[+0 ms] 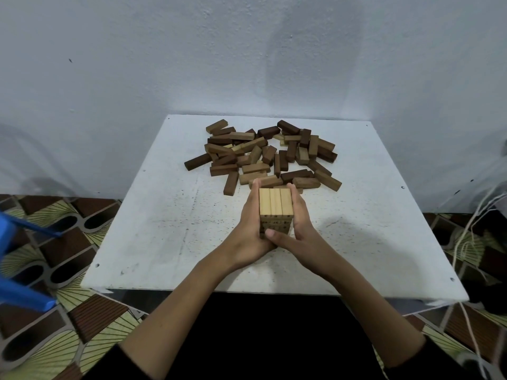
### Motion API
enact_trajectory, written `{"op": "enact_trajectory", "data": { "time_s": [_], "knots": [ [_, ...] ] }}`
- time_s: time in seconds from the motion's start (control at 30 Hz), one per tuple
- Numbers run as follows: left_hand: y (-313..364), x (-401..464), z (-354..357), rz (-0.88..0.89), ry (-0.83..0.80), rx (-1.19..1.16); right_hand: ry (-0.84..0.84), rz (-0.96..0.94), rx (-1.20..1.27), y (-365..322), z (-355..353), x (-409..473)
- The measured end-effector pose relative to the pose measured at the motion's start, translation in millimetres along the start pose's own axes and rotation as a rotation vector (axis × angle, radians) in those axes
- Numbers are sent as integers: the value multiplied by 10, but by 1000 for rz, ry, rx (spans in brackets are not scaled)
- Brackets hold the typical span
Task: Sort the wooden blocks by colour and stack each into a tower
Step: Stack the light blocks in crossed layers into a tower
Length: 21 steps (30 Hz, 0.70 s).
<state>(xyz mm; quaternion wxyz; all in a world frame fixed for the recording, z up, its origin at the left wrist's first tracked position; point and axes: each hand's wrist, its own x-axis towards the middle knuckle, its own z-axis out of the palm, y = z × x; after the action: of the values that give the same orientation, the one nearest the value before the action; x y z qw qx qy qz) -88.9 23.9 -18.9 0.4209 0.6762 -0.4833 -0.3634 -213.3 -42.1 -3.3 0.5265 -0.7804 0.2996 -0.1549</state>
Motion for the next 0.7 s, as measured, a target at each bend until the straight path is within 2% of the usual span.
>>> {"op": "enact_trajectory", "data": {
  "time_s": [0.3, 0.6, 0.7],
  "knots": [
    [25, -31, -2, 39, -62, -117, -6, 3, -6, -3, 5, -5],
    [9, -67, -55, 46, -53, -11, 9, 26, 62, 100, -19, 21],
    [5, -107, -169, 42, -22, 16, 100, 17, 122, 103, -116, 46]
  ]
}}
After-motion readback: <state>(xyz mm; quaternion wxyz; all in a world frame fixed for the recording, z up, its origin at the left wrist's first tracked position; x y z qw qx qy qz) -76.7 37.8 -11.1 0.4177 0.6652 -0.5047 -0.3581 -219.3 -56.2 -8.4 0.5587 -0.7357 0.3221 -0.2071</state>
